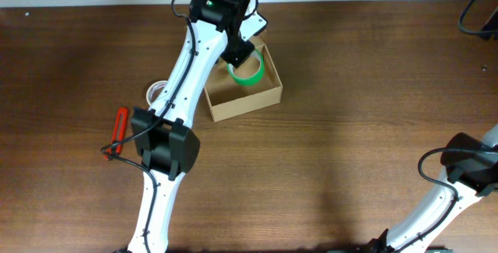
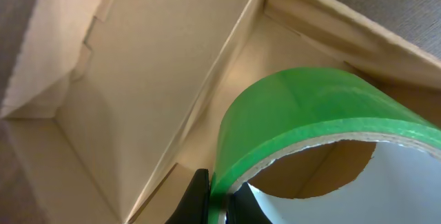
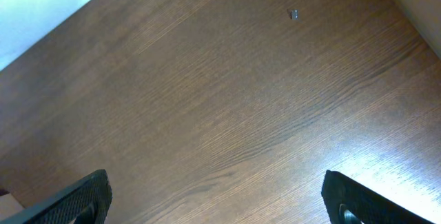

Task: Pack container
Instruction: 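Lift the green tape roll and carry it over the box, then lower the green tape into the box and open the left gripper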

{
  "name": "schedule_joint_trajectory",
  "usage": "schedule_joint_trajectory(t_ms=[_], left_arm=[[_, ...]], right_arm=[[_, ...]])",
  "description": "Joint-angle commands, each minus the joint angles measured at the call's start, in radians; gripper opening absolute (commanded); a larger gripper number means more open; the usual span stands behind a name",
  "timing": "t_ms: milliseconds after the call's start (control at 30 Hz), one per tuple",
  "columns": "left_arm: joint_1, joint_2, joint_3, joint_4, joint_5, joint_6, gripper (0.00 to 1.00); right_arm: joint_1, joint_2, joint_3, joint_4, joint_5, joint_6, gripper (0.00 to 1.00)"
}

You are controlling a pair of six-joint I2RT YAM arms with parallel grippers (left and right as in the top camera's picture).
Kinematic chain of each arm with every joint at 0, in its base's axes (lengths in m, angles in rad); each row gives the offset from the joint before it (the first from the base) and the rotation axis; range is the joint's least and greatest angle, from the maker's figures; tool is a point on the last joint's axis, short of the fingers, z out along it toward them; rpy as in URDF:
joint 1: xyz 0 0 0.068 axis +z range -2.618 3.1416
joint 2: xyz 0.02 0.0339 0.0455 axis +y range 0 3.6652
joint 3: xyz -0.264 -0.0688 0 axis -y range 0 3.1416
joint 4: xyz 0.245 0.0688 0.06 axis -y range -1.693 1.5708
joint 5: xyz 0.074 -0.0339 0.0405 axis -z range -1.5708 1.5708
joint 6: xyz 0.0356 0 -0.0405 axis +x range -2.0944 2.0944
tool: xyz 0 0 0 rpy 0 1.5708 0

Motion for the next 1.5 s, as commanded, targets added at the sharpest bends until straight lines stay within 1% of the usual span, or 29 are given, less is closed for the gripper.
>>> schedule_joint_trajectory(t_ms=[0, 200, 433, 867, 1200, 1433, 1467], left_arm=[[-0.002, 0.039, -0.004, 0.017, 0.044, -0.013, 0.02], [-0.01, 0.083, -0.004, 0.06, 0.047, -0.013, 0.02], [-0.01, 0.089, -0.004, 0.114, 0.048, -0.014, 0.02], [-0.011, 0.166, -0.004, 0.115, 0.048, -0.015, 0.02], [-0.011, 0.171, -0.004, 0.136, 0.047, -0.019, 0.03], [-0.011, 0.171, -0.004, 0.143, 0.048, -0.03, 0.21], [-0.011, 0.171, -0.004, 0.143, 0.048, -0.03, 0.22]], right_arm=[[0.004, -0.01, 0.004, -0.006, -0.013, 0.008, 0.99], [0.004, -0.01, 0.004, -0.006, -0.013, 0.008, 0.99], [0.004, -0.01, 0.004, -0.006, -0.013, 0.008, 0.99], [0.004, -0.01, 0.004, -0.006, -0.013, 0.008, 0.99], [0.004, -0.01, 0.004, -0.006, -0.013, 0.008, 1.0], [0.004, -0.01, 0.004, -0.006, -0.013, 0.008, 0.99], [0.004, -0.01, 0.004, -0.006, -0.013, 0.008, 0.99]])
